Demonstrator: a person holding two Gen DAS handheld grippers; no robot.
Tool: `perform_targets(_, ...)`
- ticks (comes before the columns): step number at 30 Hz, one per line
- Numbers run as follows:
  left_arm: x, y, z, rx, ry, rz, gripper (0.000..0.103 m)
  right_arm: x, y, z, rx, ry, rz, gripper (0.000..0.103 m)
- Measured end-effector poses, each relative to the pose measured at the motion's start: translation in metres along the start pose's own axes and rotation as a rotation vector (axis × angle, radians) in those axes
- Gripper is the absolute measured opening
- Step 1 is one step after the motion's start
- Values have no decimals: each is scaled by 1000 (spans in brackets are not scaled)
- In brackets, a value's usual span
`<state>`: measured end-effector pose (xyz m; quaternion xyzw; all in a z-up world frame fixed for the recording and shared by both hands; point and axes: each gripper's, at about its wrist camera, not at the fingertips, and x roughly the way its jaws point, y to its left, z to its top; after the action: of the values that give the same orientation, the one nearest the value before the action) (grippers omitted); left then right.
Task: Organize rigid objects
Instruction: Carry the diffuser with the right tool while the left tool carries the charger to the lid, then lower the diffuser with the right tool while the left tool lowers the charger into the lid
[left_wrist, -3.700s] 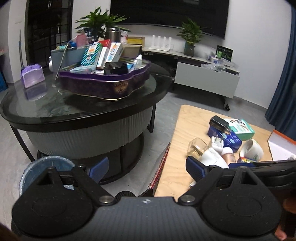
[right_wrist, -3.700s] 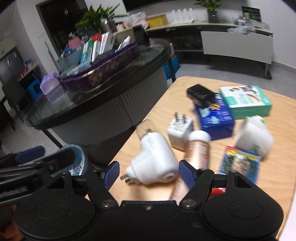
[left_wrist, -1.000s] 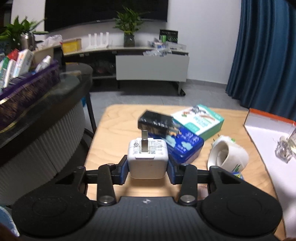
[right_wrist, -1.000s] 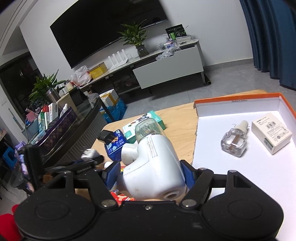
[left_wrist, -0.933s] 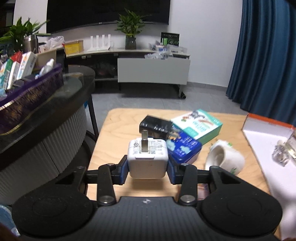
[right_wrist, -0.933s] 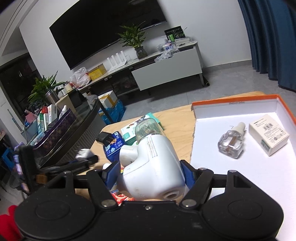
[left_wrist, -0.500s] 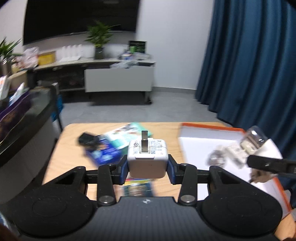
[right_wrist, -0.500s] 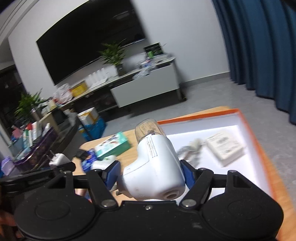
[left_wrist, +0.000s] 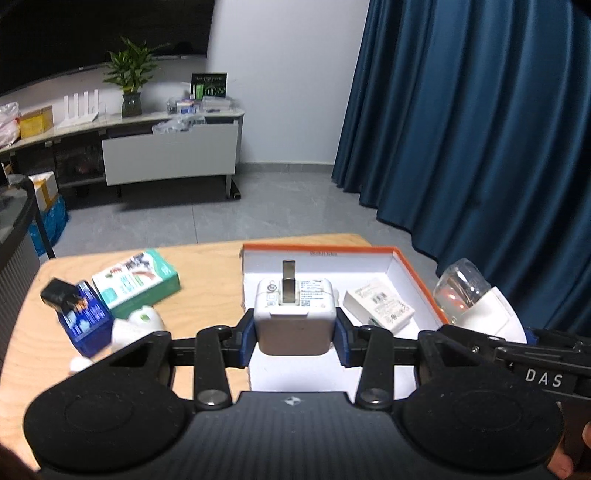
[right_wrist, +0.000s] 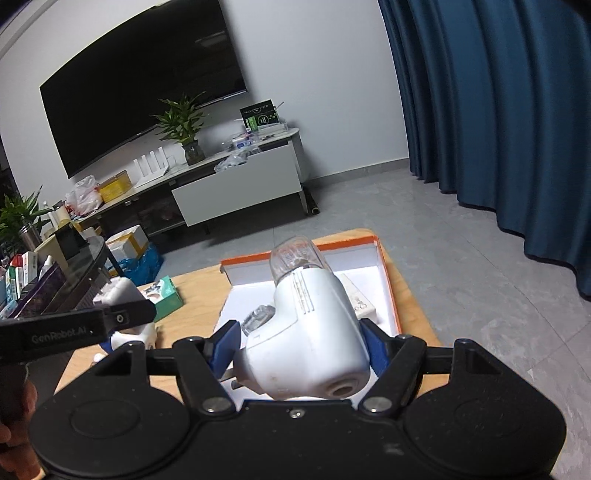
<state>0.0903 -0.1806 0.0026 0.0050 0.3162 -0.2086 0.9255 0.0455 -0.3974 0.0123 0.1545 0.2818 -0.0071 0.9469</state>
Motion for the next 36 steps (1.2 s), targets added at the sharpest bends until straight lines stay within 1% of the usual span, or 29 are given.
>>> perform_targets(3, 6, 1, -2, 1, 16, 8, 42, 6, -4, -1, -3, 14, 4, 84)
perform_targets(11, 5, -6, -4, -3, 22, 18, 42, 13, -9, -2, -16, 38, -6, 84)
perform_targets(19, 6, -12, -8, 22, 21, 18, 42, 19, -3, 0, -41, 54, -11, 84)
perform_targets(36, 11, -15, -10, 23, 36, 16, 42, 25, 3, 1, -49, 84, -30, 84)
